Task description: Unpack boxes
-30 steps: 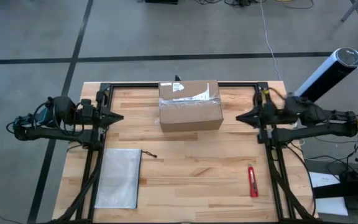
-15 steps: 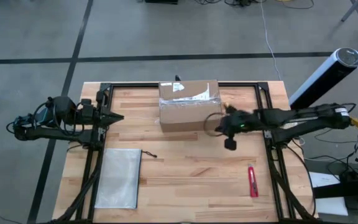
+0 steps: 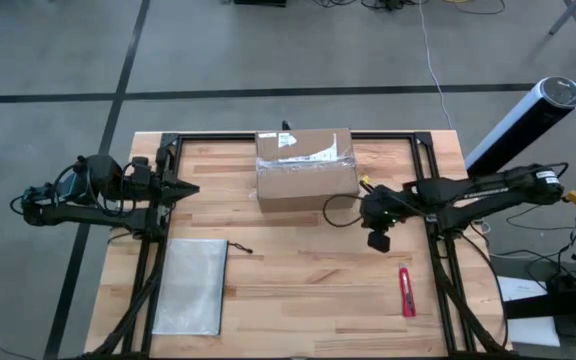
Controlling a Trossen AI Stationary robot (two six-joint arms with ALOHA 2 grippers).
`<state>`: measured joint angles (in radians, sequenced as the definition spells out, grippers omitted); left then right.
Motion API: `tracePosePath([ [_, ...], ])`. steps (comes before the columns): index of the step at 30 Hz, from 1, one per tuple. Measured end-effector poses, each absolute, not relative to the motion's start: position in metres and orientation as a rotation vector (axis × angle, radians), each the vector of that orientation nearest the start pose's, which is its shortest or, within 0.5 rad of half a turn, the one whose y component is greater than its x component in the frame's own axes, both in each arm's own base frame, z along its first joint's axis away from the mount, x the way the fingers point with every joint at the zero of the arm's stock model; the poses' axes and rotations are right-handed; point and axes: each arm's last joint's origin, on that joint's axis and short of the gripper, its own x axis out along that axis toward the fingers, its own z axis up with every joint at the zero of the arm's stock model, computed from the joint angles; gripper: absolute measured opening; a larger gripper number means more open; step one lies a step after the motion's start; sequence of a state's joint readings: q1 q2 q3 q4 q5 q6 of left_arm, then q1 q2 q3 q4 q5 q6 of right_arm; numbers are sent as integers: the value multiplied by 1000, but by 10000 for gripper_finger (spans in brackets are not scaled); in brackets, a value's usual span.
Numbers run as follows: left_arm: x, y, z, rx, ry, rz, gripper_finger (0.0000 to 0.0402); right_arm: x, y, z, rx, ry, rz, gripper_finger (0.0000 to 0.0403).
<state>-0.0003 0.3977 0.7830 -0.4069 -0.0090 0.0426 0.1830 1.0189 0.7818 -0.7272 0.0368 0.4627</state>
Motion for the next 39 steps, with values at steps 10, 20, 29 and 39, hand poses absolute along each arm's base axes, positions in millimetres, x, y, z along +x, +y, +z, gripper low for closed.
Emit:
tracePosePath([
  [10,78,0,351,35,22,8,0,153,78,235,348,1162,-225,0],
  [20,78,0,351,35,21,9,0,151,108,209,447,1394,-295,92],
  [29,78,0,352,35,20,11,0,153,132,182,534,1631,-348,210],
  [39,78,0,351,35,29,11,0,153,154,162,585,1704,-407,277],
])
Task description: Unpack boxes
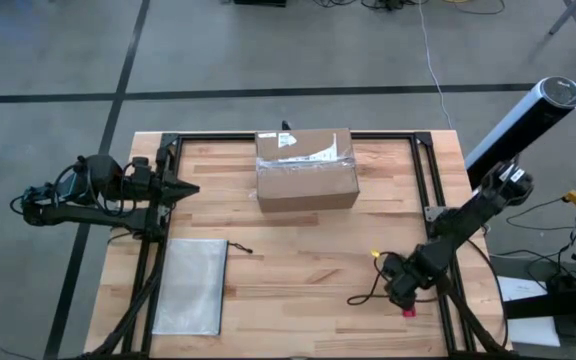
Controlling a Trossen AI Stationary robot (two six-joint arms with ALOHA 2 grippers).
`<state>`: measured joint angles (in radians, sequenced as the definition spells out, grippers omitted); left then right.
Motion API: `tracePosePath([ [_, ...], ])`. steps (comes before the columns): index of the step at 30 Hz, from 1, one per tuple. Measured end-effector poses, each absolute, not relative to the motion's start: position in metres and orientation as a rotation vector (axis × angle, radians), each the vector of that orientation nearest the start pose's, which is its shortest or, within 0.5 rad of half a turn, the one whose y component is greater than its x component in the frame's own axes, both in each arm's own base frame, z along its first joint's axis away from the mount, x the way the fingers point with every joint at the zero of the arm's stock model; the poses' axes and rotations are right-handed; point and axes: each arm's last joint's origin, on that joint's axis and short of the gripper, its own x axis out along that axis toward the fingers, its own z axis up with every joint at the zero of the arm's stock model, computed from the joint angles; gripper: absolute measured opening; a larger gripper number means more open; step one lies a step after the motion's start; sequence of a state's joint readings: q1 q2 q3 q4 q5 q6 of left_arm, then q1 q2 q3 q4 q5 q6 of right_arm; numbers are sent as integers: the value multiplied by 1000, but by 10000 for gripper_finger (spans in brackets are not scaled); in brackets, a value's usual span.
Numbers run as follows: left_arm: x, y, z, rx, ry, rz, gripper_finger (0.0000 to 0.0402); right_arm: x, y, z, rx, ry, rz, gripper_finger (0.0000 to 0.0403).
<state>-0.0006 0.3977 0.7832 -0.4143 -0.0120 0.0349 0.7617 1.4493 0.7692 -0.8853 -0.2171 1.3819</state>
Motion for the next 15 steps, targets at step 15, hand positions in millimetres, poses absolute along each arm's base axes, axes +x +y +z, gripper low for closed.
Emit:
tracePosePath([
  [15,78,0,350,-36,37,12,0,168,162,135,543,1721,-387,233],
])
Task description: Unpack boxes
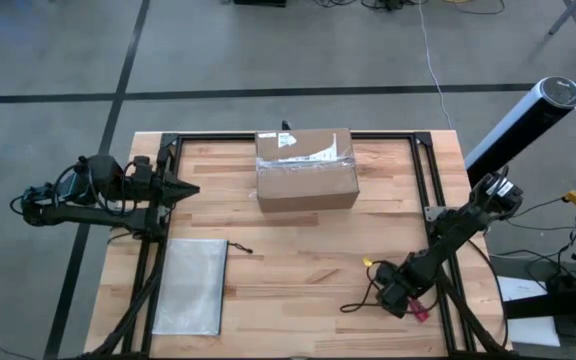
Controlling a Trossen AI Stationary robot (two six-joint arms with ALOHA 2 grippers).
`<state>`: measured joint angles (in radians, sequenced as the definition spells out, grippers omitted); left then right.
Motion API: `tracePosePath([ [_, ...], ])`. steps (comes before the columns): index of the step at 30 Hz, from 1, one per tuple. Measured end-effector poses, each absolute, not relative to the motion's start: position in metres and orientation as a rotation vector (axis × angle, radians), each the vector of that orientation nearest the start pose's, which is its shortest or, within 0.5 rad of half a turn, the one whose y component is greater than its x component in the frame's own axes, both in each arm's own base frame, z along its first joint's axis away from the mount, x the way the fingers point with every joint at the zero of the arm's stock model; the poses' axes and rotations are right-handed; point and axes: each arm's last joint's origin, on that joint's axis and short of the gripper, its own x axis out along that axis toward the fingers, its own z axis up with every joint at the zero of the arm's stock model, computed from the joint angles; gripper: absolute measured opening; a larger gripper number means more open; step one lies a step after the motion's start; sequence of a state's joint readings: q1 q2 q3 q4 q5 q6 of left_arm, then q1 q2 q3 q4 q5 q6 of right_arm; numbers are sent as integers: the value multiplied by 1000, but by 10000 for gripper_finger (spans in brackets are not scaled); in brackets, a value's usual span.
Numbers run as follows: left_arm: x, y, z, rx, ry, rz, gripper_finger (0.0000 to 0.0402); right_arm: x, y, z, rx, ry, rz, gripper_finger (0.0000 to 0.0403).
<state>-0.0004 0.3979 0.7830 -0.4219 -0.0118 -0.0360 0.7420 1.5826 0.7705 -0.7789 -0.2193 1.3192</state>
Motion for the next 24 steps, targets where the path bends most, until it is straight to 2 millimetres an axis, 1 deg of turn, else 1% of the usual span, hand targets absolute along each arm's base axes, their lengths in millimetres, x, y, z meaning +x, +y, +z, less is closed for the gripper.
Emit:
tracePosePath([
  [8,78,0,350,-69,36,13,0,172,162,124,493,1751,-375,197],
  [14,78,0,350,-73,35,13,0,173,160,124,469,1748,-350,131],
  [18,78,0,350,-73,35,13,0,178,154,123,459,1746,-342,88],
  [20,78,0,350,-73,35,13,0,181,149,123,452,1736,-345,87],
  [24,78,0,350,-73,35,13,0,195,136,125,446,1698,-313,88],
])
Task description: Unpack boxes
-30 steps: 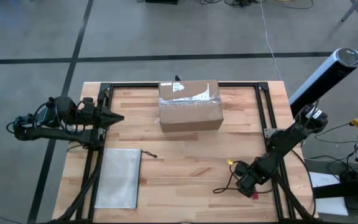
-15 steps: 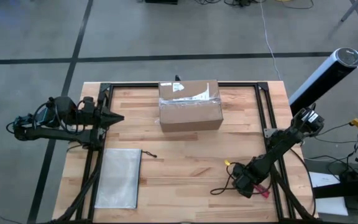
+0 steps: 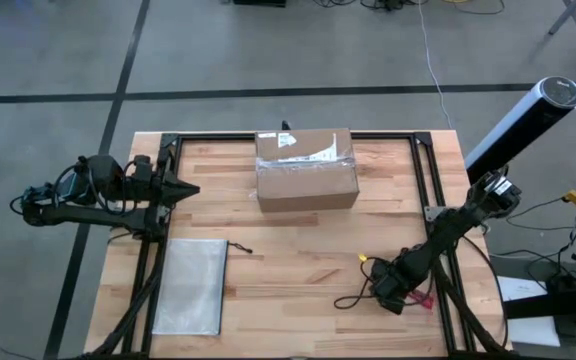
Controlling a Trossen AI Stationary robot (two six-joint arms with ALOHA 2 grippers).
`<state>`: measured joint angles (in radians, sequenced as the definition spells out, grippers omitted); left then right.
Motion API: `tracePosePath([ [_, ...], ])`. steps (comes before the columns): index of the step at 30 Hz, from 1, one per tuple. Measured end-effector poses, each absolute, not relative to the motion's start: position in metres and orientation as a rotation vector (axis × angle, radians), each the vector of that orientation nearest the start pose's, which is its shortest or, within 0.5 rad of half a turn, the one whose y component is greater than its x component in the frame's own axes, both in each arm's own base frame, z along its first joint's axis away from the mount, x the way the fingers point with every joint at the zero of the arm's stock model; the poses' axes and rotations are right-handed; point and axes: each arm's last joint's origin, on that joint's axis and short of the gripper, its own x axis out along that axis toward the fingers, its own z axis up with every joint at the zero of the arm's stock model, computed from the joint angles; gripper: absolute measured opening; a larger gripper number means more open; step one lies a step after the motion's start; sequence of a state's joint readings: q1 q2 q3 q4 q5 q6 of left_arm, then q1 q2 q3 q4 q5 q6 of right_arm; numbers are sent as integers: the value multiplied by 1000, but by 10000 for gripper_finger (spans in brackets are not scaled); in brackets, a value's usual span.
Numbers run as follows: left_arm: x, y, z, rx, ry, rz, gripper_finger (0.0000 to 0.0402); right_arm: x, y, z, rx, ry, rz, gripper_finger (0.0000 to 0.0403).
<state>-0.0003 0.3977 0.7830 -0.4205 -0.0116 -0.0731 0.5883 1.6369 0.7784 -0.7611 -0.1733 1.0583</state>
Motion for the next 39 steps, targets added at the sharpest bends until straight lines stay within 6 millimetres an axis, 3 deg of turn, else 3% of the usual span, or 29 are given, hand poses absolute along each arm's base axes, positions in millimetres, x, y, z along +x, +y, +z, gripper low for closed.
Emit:
tracePosePath([
  [14,78,0,350,-73,35,12,0,238,80,130,388,1552,-237,91],
  [20,78,0,350,-73,34,13,0,264,64,143,327,1418,-200,112],
  [26,78,0,350,-73,35,17,0,284,54,159,309,1316,-144,93],
  [39,78,0,350,-67,34,17,0,290,47,166,215,1275,-143,46],
])
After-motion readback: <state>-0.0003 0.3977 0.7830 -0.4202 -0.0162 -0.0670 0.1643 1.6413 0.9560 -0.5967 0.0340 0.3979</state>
